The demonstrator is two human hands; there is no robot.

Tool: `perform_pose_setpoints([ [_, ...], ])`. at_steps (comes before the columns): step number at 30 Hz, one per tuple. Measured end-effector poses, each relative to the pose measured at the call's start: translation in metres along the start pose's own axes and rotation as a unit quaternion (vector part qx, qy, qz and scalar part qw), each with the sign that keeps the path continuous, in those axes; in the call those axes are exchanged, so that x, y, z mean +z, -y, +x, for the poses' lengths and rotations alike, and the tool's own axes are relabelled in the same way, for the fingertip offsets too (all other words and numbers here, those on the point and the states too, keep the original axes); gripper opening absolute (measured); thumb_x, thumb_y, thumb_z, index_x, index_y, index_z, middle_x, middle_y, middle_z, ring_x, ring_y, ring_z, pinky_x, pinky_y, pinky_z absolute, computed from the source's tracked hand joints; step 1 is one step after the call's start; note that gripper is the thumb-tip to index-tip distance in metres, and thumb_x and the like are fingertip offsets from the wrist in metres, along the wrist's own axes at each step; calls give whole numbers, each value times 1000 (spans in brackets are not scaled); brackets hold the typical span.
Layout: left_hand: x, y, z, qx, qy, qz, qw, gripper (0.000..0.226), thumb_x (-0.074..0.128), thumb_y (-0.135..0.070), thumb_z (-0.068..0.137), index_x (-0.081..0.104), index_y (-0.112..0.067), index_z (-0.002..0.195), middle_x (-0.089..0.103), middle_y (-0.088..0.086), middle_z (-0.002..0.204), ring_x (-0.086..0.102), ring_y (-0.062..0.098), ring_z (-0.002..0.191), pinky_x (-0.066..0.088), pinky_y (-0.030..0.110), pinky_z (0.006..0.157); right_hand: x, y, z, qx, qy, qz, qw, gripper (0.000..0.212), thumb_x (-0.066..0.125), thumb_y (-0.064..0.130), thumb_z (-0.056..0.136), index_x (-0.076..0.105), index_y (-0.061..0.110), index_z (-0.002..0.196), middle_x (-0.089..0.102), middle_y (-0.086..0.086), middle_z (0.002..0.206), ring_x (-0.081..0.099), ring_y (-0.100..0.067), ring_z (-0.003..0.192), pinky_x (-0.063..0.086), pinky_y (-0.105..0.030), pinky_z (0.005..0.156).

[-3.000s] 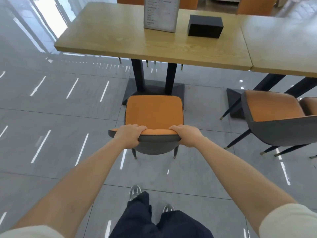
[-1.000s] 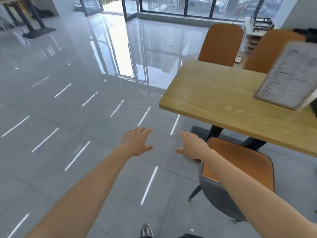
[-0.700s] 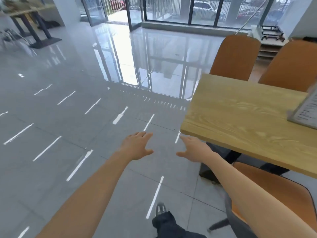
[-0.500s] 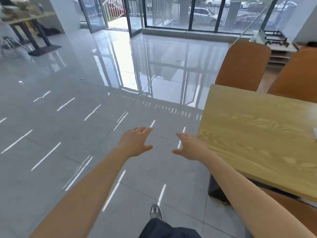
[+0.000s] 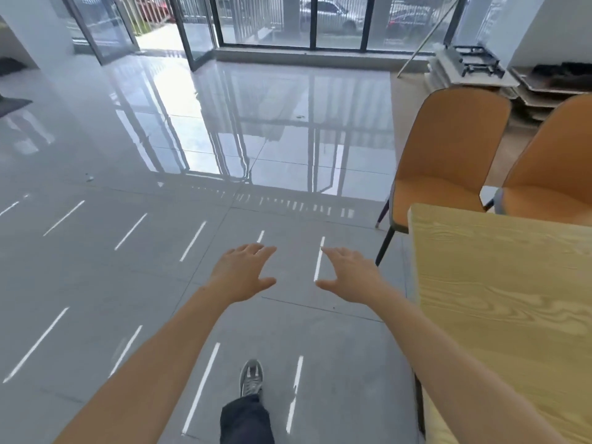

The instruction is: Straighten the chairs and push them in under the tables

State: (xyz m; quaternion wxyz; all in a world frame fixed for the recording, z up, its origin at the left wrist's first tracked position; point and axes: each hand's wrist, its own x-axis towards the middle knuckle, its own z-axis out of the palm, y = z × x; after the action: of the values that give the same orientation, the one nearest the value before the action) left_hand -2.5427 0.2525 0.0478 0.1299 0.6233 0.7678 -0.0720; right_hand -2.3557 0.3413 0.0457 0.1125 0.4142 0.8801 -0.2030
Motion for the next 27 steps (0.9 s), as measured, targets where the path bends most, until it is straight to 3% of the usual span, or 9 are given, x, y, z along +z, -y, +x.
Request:
perform_pose_setpoints([
  [13,-120,117,320,162,3,27,986,64,49,-43,93,21,-23,147,30,1,153,27,20,142,25,37,114,-128,-9,268,160,-32,61,985,68,52,45,92,22,19,147,35,-6,150,35,-27,137,36,-41,109],
  [27,-234,76,697,263,-2,73,962,65,48,-44,93,21,-24,148,30,-1,154,28,20,142,25,36,115,-279,-175,546,222,-57,119,966,71,50,47,92,18,19,149,27,-5,155,29,-28,141,31,-43,114],
])
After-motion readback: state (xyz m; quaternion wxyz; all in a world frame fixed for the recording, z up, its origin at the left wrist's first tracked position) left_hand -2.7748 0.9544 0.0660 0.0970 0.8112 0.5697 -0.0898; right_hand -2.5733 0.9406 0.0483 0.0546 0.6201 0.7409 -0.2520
